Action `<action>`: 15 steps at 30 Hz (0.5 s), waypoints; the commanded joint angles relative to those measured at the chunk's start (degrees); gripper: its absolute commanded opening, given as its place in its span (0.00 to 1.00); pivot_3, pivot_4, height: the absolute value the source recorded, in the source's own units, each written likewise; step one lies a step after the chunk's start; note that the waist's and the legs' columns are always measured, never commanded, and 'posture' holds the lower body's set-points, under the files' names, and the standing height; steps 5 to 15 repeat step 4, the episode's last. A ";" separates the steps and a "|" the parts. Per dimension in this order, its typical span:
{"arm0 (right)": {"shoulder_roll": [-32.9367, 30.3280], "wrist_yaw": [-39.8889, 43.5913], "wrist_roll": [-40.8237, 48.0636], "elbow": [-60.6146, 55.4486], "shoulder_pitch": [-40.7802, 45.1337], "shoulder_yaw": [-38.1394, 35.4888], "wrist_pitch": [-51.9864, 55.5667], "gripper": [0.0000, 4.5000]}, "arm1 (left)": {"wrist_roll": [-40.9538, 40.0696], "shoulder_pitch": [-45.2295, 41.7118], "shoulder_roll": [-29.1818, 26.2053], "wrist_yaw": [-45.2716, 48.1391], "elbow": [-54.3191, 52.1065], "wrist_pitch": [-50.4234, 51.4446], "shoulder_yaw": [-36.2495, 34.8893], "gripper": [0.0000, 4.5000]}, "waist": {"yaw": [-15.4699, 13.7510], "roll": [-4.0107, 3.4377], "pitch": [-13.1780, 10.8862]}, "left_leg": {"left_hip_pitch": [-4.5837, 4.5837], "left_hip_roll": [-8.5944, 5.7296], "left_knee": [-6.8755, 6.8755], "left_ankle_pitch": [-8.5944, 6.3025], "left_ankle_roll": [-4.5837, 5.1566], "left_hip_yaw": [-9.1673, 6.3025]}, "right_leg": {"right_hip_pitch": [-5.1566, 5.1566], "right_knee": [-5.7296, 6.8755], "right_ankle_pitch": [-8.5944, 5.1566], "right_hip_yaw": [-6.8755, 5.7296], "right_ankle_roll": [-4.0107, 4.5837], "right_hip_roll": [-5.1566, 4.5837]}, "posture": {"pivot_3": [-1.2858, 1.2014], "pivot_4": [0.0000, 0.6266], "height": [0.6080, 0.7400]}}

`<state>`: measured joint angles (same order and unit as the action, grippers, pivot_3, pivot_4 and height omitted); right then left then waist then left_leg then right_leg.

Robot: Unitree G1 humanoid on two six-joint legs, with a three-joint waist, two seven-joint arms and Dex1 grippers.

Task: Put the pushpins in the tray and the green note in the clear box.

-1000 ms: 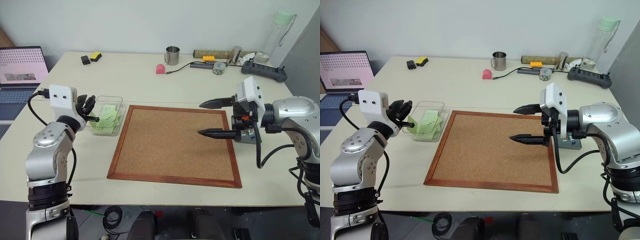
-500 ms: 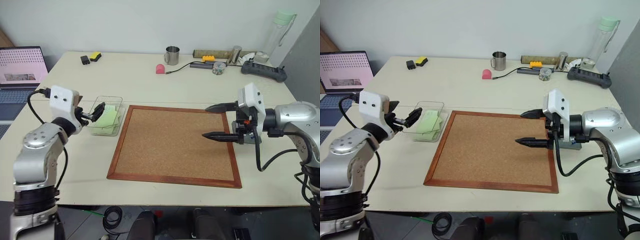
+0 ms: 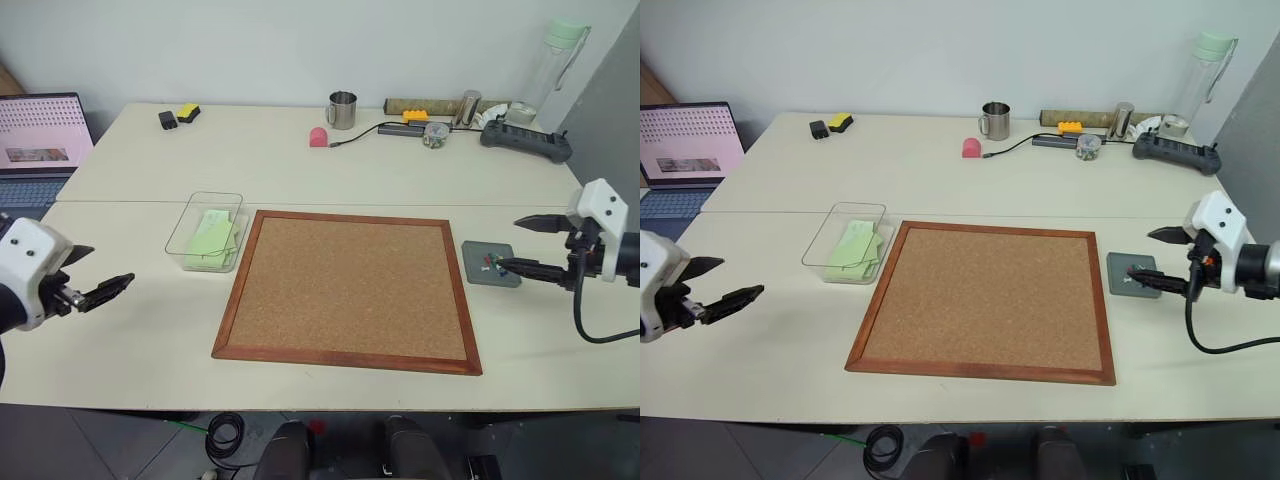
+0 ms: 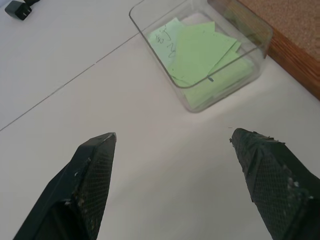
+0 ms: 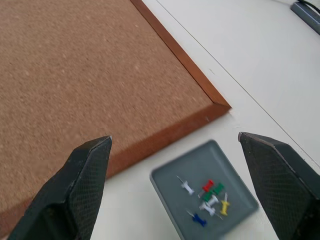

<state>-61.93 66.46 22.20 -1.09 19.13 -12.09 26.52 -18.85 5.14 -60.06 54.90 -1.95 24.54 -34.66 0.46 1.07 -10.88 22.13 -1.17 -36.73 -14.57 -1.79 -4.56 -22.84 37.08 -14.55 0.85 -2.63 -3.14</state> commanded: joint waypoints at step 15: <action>-0.81 0.95 -0.19 0.51 0.65 -1.45 -2.36 0.95 | -2.09 -2.18 -0.79 2.00 1.44 -0.95 -2.79 0.87 | 0.07 0.00 0.00 | 0.01 -0.01 0.02 0.00 0.00 0.01 | -0.03 0.00 0.01 0.01 -0.01 0.00 | 0.52 0.24 1.00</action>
